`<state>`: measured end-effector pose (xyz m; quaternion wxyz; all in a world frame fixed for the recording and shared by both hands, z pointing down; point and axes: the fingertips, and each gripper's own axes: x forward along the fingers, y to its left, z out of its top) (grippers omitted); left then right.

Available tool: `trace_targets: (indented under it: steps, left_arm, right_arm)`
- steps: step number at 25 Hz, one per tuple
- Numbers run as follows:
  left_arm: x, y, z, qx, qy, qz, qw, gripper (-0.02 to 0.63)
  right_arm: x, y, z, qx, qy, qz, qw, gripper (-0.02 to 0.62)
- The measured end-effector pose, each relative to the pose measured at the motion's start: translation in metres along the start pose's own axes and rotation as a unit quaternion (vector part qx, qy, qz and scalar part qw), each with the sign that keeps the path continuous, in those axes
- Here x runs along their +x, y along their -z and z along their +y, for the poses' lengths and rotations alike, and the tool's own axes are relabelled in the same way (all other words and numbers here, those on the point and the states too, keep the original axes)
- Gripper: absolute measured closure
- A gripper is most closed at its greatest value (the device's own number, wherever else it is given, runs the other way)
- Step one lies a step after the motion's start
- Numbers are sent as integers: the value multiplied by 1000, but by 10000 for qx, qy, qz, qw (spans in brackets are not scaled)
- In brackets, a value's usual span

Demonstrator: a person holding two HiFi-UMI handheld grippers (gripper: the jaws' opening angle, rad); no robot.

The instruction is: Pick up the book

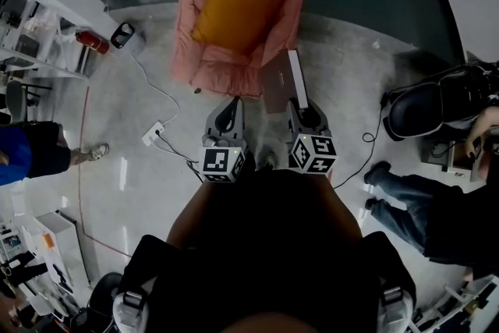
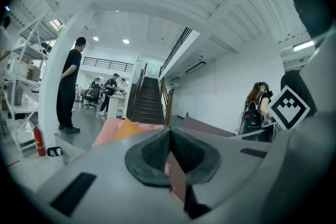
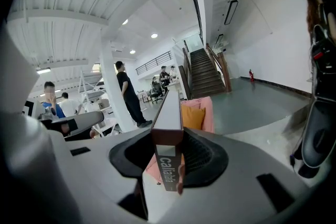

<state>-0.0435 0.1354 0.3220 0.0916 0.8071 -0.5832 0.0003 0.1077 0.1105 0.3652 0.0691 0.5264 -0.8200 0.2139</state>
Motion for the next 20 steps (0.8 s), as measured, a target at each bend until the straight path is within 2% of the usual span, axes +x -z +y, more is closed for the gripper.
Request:
trace_targets:
  steps: [20]
  left_arm:
    - [-4,-5,11,-22,-62,-38,10000,598]
  right_arm:
    - [7,0,14,-32,-106,29,9999,448]
